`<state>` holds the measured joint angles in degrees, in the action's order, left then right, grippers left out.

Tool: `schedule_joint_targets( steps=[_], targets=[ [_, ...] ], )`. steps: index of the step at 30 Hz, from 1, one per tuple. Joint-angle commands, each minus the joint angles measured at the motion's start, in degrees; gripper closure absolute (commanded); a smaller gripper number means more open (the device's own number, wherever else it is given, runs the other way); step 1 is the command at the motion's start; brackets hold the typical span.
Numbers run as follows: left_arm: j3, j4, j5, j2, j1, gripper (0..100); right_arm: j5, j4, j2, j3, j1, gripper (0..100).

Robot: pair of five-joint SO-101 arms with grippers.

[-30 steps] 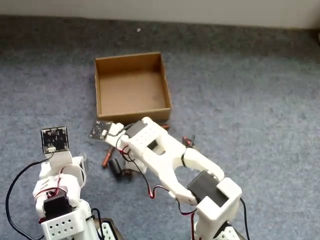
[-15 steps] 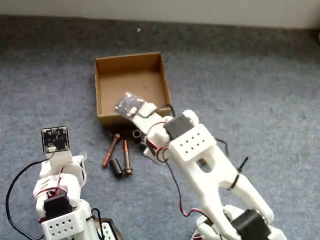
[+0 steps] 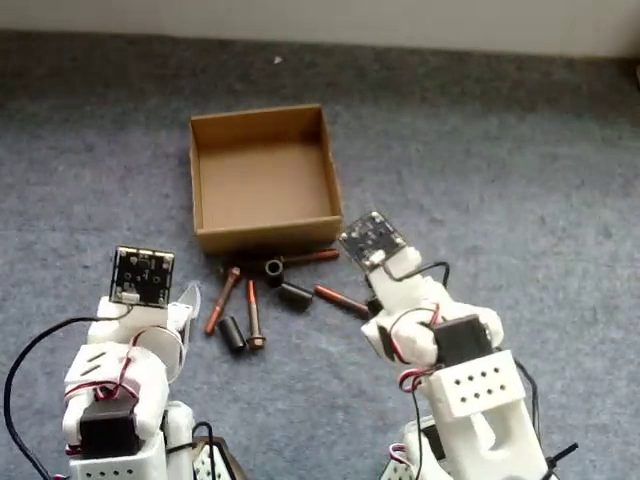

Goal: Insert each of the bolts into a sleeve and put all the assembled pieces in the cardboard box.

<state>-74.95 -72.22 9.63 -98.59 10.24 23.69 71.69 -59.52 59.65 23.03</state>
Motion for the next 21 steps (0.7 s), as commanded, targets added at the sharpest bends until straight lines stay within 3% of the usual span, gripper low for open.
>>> schedule_joint_targets(
  steps=[1, 10, 21],
  targets=[
    [11.12, -0.70, 1.14, 15.43, -3.12, 80, -3.16, -6.02, -4.97, 6.55, -0.92, 99.4],
    [33.63, -4.22, 1.32, 62.29, -11.03, 80, -8.53, -13.14, -5.76, 11.82, -0.92, 99.4],
    [37.05, 5.36, 1.14, 84.18, -13.76, 80, -8.62, -13.49, -5.76, 11.91, -1.01, 99.4]
  ],
)
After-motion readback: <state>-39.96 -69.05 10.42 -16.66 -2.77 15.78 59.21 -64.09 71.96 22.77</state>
